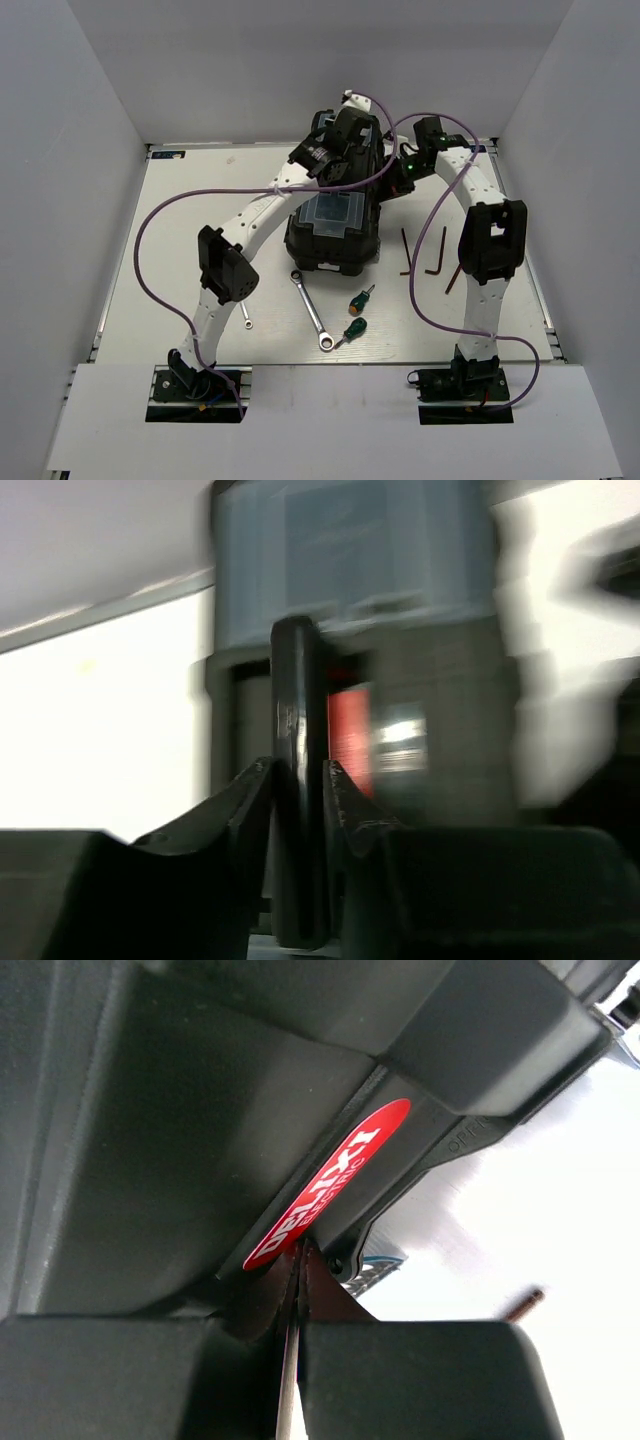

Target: Sort the tools into containers

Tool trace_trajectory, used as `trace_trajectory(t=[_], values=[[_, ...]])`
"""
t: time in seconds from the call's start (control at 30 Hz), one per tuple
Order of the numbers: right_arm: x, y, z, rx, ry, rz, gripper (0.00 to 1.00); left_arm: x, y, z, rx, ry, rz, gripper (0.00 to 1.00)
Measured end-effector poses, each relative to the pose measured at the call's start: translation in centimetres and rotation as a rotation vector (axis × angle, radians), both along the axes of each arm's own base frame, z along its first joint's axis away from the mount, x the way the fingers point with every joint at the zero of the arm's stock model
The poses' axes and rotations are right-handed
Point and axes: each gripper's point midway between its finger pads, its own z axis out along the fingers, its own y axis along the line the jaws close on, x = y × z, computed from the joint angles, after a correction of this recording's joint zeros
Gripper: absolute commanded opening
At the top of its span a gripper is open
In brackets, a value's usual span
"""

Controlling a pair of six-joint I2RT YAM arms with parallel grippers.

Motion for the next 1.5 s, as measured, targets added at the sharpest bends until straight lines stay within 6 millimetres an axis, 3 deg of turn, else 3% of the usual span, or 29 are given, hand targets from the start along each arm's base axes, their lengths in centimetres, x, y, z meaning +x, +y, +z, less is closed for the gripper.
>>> trace_trajectory(t=[0.07,0.13,0.27,0.33,0.43,0.6,0.73,0.77,0.8,0.9,1.0,1.17,1.33,1.5], values=[[-0.1,0.3,0.0,0.013,0.008,0.007,0.0,-0.4,-2.1,1.6,-0.093,-0.025,-0.054,0.0],[-0.7,1.2,0.0,0.041,0.028,0.03,0.0,-1.8,-5.6,2.6,-0.191,-0.025,-0.146,0.0],[-2.2,3.7,0.0,0.084,0.062,0.089,0.0,-5.6,-10.9,2.3,-0.264,0.03,-0.312,0.0],[-2.8,4.6,0.1,0.1,0.074,0.111,0.0,-6.7,-12.2,2.3,-0.287,0.048,-0.355,0.0],[-3.3,5.3,0.3,0.117,0.082,0.133,0.0,-6.8,-12.5,2.3,-0.308,0.06,-0.37,0.0],[-3.5,5.4,0.6,0.132,0.092,0.136,0.03,-5.9,-12.0,2.6,-0.321,0.044,-0.354,0.0],[-3.3,5.3,0.5,0.131,0.09,0.129,0.35,-5.1,-11.0,3.1,-0.305,0.013,-0.313,0.11],[-3.1,5.1,0.5,0.128,0.088,0.123,0.47,-5.0,-10.7,3.4,-0.298,0.001,-0.299,0.25],[-2.9,4.8,0.3,0.119,0.084,0.114,0.5,-4.8,-10.2,3.7,-0.291,-0.011,-0.282,0.3],[-2.6,3.7,-0.1,0.109,0.096,0.089,0.56,-4.9,-7.7,4.8,-0.266,-0.04,-0.206,0.51],[-2.9,2.7,-0.1,0.098,0.109,0.068,0.63,-4.7,-4.7,6.8,-0.246,-0.083,-0.135,0.63],[-3.6,0.9,1.2,0.093,0.095,0.058,0.7,-3.6,0.2,9.9,-0.233,-0.148,-0.023,0.7],[-5.2,-0.7,2.7,0.094,0.079,0.068,0.74,-2.3,2.9,8.6,-0.189,-0.108,0.03,0.76],[-6.4,-2.0,3.2,0.085,0.086,0.081,0.75,-1.4,2.8,5.4,-0.161,-0.016,-0.001,0.78]])
